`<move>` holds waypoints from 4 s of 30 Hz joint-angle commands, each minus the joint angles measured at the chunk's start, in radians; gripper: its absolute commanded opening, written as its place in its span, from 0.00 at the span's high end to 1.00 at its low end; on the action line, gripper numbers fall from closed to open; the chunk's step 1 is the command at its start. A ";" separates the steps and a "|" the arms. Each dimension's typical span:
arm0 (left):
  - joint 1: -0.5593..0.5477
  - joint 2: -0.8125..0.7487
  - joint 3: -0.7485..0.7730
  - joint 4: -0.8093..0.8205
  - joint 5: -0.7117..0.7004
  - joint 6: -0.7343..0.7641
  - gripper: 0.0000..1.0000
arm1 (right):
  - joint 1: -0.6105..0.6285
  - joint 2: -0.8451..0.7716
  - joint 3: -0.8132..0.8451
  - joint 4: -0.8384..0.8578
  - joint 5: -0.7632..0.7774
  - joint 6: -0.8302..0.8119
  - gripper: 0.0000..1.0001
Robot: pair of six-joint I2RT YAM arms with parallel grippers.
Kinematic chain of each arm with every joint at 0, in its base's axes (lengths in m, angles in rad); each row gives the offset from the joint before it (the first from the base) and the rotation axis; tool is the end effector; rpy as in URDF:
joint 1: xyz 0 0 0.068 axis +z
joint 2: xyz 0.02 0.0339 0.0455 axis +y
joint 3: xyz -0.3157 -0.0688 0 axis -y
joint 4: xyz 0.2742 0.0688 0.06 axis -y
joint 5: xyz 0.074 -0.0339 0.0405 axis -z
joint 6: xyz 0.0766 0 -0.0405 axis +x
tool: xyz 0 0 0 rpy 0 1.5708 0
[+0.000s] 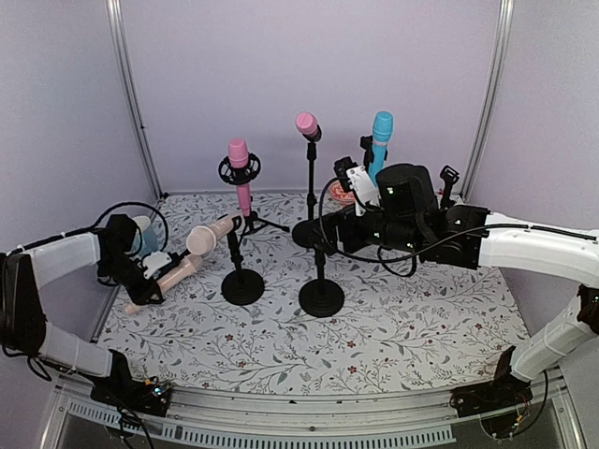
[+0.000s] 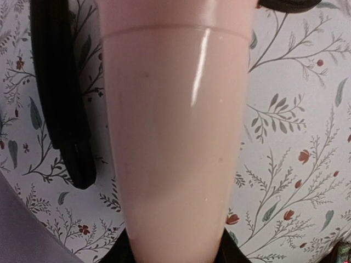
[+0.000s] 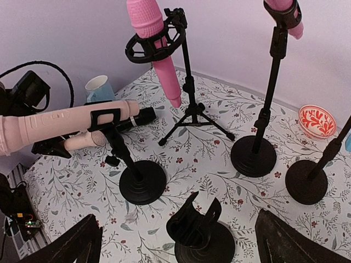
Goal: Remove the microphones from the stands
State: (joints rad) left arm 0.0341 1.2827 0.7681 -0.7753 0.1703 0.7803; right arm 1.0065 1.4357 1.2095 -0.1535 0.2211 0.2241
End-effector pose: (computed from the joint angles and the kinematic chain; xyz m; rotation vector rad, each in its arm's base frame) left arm 0.2403 -0.0048 0.1898 1.0582 2.6103 -0.0630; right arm 0.2261 0.3259 0.3682 -0.6182 1.8900 0.5958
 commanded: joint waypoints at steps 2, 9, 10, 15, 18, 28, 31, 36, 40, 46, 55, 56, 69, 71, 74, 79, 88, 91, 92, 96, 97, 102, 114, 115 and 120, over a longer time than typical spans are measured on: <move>-0.102 0.063 -0.071 0.180 -0.115 -0.091 0.85 | -0.005 0.039 -0.040 0.019 -0.022 -0.006 0.01; -0.162 0.184 -0.101 0.320 -0.298 -0.161 0.82 | -0.007 0.041 -0.065 0.027 -0.024 -0.024 0.01; -0.164 0.200 -0.105 0.340 -0.328 -0.167 0.82 | -0.007 0.041 -0.067 0.028 -0.021 -0.029 0.01; -0.180 0.247 -0.122 0.386 -0.426 -0.189 0.74 | -0.012 0.075 -0.051 0.025 -0.025 -0.055 0.01; -0.215 0.230 -0.135 0.386 -0.442 -0.192 0.65 | -0.012 0.106 -0.022 0.018 -0.028 -0.070 0.01; -0.266 0.110 -0.035 0.200 -0.240 -0.233 0.29 | -0.012 0.171 -0.008 0.023 0.009 -0.098 0.07; -0.265 0.072 0.009 0.149 -0.167 -0.244 0.28 | -0.011 0.179 -0.009 0.055 0.021 -0.107 0.14; -0.265 0.043 0.105 0.085 -0.143 -0.269 0.27 | -0.012 0.205 -0.008 0.096 0.038 -0.129 0.30; -0.266 0.026 0.127 0.071 -0.088 -0.279 0.27 | -0.013 0.219 -0.008 0.107 0.066 -0.145 0.52; -0.291 0.051 -0.007 0.151 -0.140 -0.254 0.29 | -0.019 0.196 -0.019 0.108 0.089 -0.153 0.69; -0.298 0.037 -0.136 0.321 -0.216 -0.218 0.35 | -0.201 0.051 -0.155 0.108 0.131 -0.174 0.80; -0.299 0.038 -0.147 0.356 -0.243 -0.212 0.35 | -0.238 0.034 -0.171 0.110 0.131 -0.172 0.82; -0.303 0.032 -0.103 0.363 -0.269 -0.240 0.29 | -0.511 -0.077 -0.263 0.116 0.162 -0.213 0.85; -0.303 0.019 -0.087 0.339 -0.226 -0.256 0.27 | -0.551 -0.082 -0.274 0.117 0.163 -0.213 0.86; -0.296 -0.009 -0.059 0.316 -0.184 -0.272 0.18 | -0.605 -0.088 -0.293 0.128 0.158 -0.213 0.86; -0.278 -0.044 0.003 0.268 -0.126 -0.282 0.07 | -0.646 -0.113 -0.314 0.141 0.159 -0.213 0.86; -0.223 -0.075 0.111 0.166 0.059 -0.298 0.01 | -0.637 -0.184 -0.292 0.127 0.121 -0.229 0.22; -0.195 -0.075 0.122 0.142 0.105 -0.288 0.01 | -0.577 -0.244 -0.278 0.129 0.164 -0.232 0.08; -0.191 -0.073 0.131 0.135 0.107 -0.287 0.01 | -0.541 -0.261 -0.272 0.127 0.174 -0.245 0.05; -0.153 -0.085 0.138 0.159 0.090 -0.287 0.01 | -0.408 -0.296 -0.215 0.077 0.208 -0.256 0.01; -0.144 -0.089 0.136 0.163 0.088 -0.284 0.01 | -0.361 -0.292 -0.196 0.062 0.225 -0.256 0.00; -0.121 -0.091 0.168 0.133 0.087 -0.268 0.01 | -0.145 -0.197 -0.050 0.001 0.264 -0.250 0.01; -0.048 -0.010 0.294 0.074 0.107 -0.279 0.01 | 0.157 0.075 0.108 0.127 0.178 -0.307 0.01; -0.047 -0.010 0.298 0.075 0.105 -0.283 0.01 | 0.161 0.096 0.104 0.144 0.165 -0.311 0.01; -0.033 -0.022 0.304 0.087 0.086 -0.303 0.01 | 0.173 0.171 0.095 0.216 0.113 -0.407 0.01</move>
State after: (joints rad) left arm -0.0170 1.2648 1.0531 -0.6857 0.2558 0.4961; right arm 1.1728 1.5646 1.2911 -0.0315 0.3843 -0.0921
